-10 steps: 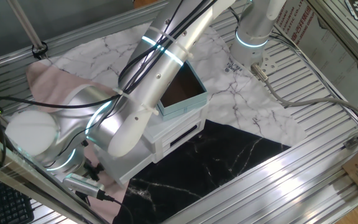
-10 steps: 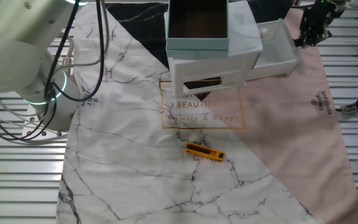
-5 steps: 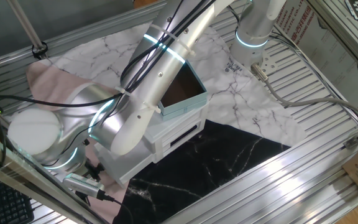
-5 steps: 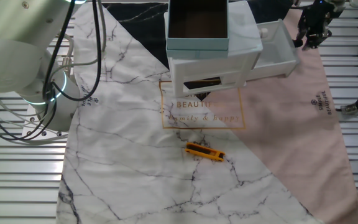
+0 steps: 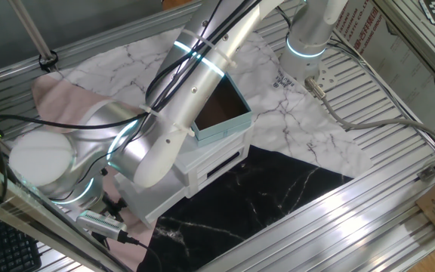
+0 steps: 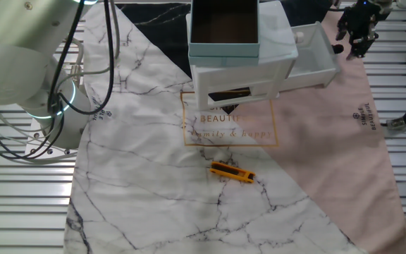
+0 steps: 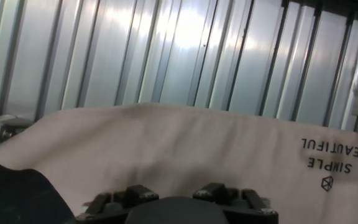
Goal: Grasp the handle and open the drawer
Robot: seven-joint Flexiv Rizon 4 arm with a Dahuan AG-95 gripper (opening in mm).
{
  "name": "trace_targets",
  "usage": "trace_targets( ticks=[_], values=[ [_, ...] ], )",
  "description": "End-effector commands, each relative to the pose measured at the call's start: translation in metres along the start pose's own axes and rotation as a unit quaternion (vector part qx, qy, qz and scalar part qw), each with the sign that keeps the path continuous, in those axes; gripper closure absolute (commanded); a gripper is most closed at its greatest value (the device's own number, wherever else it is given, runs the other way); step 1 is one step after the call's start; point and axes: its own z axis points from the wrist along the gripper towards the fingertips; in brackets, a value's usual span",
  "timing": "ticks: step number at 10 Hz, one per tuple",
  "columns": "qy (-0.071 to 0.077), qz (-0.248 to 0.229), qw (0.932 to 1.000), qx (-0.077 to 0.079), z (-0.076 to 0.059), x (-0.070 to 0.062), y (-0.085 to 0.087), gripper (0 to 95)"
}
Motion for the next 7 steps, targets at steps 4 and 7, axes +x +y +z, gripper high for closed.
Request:
trace_targets(
  ticks=[4,7],
  values=[
    [-0.014,0.003,0.9999,-0.001,-0.018,0.01,-0.006,19.0],
    [-0.024,0.0,0.9997,-0.002,-0.031,0.028,-0.009,19.0]
  ],
)
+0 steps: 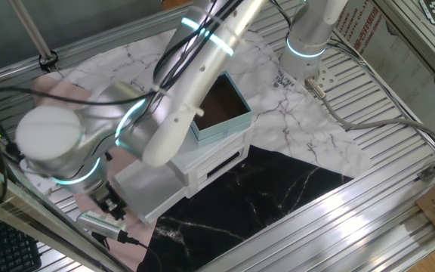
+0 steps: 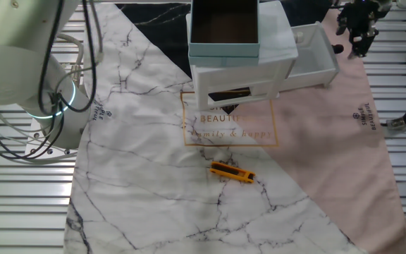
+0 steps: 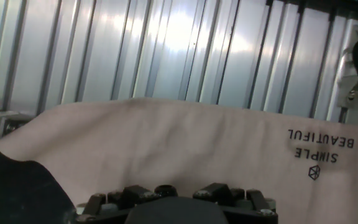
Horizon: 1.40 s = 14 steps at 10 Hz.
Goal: Grasp the handle and open the drawer
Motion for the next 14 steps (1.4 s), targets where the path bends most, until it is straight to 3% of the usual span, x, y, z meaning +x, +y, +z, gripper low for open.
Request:
trace_targets(
  ticks=[1,4,5,10,14],
  values=[
    [-0.005,-0.002,1.0,0.001,-0.011,0.012,-0.004,19.0],
    [-0.006,-0.004,1.0,0.002,-0.018,0.029,-0.01,19.0],
    [-0.006,-0.005,1.0,0.001,-0.021,0.038,-0.014,38.0],
    [-0.006,-0.012,0.9999,-0.005,-0.039,0.075,-0.034,38.0],
    [-0.011,-0.008,0.9999,-0.006,-0.059,0.094,-0.045,38.0]
  ],
)
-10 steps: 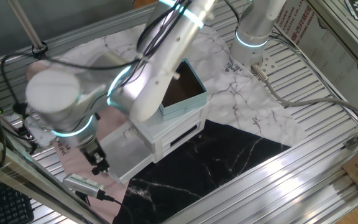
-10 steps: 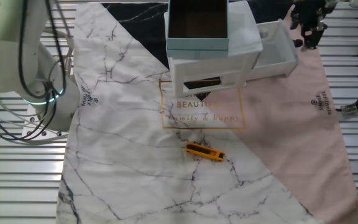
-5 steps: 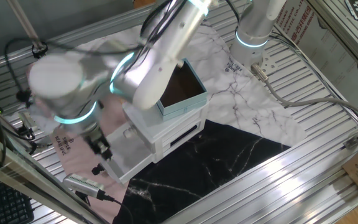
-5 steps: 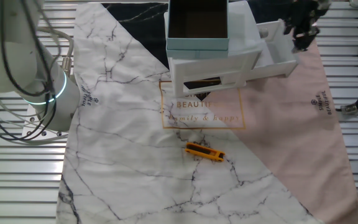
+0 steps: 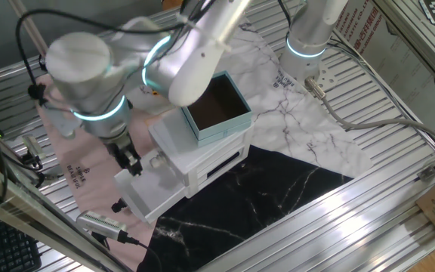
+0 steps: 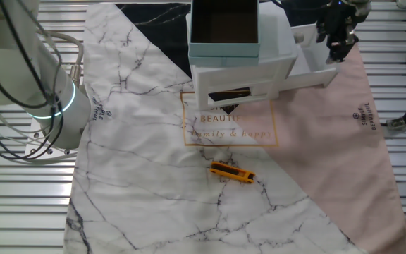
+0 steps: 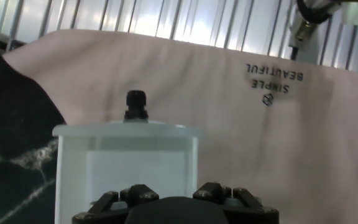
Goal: Grasp the handle and open the drawer
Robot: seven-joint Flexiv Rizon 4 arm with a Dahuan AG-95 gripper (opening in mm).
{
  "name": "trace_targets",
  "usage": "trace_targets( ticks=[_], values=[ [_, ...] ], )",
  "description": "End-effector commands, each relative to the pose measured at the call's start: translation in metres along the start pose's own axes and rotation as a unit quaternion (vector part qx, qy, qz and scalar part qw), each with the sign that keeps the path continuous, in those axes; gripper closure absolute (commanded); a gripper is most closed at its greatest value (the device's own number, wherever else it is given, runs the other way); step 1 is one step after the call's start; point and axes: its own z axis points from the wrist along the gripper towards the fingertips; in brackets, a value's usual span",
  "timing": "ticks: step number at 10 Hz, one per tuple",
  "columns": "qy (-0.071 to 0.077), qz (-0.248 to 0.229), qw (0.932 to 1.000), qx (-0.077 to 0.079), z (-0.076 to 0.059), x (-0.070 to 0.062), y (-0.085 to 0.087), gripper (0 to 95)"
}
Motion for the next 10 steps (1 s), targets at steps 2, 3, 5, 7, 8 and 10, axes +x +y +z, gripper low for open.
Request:
trace_targets(
  ticks=[2,3,5,7,8,10],
  values=[
    [-0.002,-0.002,1.0,-0.001,-0.0118,0.0138,-0.0087,38.0],
    [-0.002,-0.002,1.0,-0.001,-0.0128,0.0152,-0.0097,38.0],
    [0.001,-0.002,1.0,-0.001,-0.0138,0.0165,-0.0107,38.0],
    [0.003,-0.005,1.0,0.0,-0.0138,0.0165,-0.0107,38.0],
    [0.001,-0.008,1.0,-0.002,-0.0139,0.0165,-0.0106,38.0],
    [0.002,-0.012,0.9999,-0.002,-0.0139,0.0165,-0.0106,38.0]
  ],
)
